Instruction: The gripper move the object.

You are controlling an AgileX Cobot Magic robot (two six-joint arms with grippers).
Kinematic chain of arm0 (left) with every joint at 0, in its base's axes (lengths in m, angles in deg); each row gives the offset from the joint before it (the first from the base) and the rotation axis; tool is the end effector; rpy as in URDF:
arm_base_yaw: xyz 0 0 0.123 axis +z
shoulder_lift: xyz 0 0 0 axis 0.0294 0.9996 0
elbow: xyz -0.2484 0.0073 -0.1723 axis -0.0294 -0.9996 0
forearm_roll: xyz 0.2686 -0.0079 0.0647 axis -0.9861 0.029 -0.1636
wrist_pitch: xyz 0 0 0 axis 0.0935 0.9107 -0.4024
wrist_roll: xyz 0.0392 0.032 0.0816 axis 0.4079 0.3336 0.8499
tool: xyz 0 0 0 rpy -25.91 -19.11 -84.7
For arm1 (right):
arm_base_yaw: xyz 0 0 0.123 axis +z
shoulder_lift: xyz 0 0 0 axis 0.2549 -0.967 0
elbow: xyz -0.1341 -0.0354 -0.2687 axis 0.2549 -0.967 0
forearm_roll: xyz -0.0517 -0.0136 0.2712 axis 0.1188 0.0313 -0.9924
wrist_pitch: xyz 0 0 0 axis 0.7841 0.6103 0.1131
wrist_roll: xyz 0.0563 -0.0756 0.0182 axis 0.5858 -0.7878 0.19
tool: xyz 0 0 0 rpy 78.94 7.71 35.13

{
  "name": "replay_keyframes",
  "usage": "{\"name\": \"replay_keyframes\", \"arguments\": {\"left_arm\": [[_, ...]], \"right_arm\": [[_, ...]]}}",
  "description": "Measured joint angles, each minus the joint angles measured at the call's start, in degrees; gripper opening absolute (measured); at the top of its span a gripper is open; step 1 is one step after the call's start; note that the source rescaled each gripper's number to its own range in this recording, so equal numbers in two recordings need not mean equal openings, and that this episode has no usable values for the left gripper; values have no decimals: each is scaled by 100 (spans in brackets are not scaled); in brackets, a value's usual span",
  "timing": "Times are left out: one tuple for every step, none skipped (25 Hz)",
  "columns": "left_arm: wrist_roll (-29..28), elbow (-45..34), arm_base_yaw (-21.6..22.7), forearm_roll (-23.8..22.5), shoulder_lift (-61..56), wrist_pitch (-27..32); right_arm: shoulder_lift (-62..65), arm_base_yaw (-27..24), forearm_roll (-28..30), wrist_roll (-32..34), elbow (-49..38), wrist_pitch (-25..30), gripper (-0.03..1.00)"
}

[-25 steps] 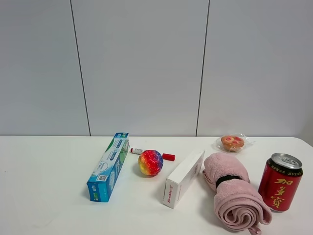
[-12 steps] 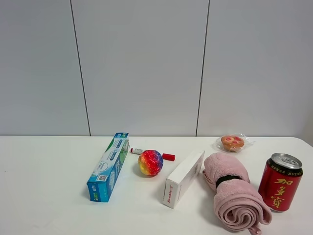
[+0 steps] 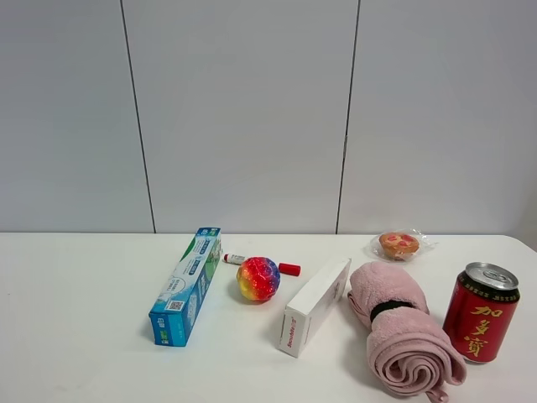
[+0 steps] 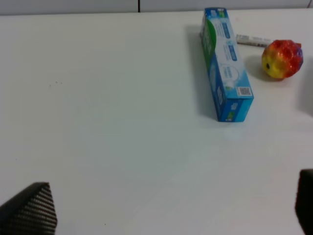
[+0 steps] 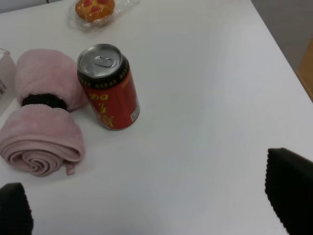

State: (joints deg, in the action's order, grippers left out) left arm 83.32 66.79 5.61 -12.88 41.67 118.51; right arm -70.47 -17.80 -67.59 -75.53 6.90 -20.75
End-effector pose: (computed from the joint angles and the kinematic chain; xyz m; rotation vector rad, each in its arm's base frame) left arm 0.0021 -0.0162 0.2912 0.0238 2.0135 -0.1374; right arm 0.0046 0.0006 0.2881 0.0537 2.0501 -0.0211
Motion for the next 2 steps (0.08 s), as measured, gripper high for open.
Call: {"name": "replay_keyframes", "arguments": {"left_arm": [[0,0,0,0,0,0],[0,0,0,0,0,0]], "right_arm": [[0,0,0,0,0,0,100],[0,0,0,0,0,0,100]]}}
